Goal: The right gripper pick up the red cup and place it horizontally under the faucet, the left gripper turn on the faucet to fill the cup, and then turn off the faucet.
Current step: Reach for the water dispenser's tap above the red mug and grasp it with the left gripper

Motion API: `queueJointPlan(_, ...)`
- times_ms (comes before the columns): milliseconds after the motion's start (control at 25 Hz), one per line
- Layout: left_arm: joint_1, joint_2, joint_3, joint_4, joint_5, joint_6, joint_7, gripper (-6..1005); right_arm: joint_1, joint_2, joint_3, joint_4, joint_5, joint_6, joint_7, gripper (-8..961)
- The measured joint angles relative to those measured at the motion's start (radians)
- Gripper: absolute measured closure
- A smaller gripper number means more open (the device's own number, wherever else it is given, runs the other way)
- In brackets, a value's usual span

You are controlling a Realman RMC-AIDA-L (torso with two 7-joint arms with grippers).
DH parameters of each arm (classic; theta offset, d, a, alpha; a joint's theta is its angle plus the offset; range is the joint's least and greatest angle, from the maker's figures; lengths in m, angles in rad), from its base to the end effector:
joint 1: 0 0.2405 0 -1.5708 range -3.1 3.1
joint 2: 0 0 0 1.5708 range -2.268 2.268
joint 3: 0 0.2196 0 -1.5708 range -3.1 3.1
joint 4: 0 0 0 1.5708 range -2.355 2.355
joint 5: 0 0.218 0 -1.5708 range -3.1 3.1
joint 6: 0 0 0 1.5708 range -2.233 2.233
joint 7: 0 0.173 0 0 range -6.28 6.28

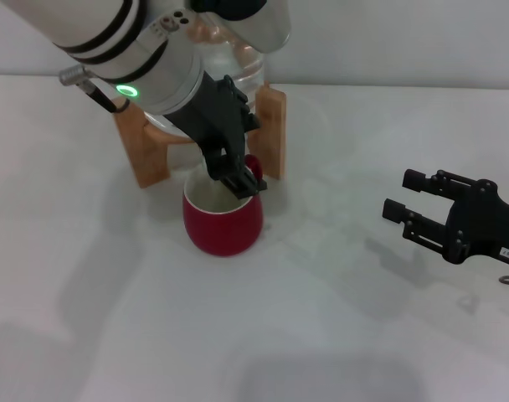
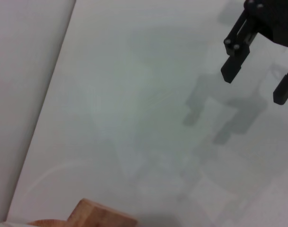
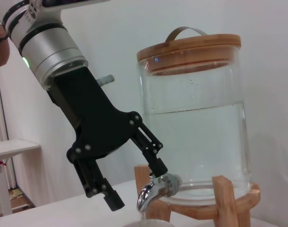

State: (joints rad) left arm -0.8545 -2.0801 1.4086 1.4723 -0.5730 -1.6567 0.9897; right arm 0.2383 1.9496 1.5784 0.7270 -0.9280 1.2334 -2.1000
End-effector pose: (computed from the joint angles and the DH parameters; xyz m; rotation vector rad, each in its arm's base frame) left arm -0.0489 0.3616 -0.0006 -2.8064 0.0910 0.5368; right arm 0.2183 0.3176 -0.0123 -2.4486 0.4113 0.9335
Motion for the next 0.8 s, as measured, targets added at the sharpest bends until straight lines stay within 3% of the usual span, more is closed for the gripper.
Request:
queueJointPlan(520,0.014,-0.002,0.025,0.083,0.001,0.05,-0.025,183,-0.004,-0.002,0.0,-0.004,0.0,0.002,0.0,410)
queueJointPlan(800,0.152,-0.003,0.08,0.32,-0.013,0.006,-0.063,183,-0.004,-0.004,0.002,-0.008,0.0,0.004,0.001,410)
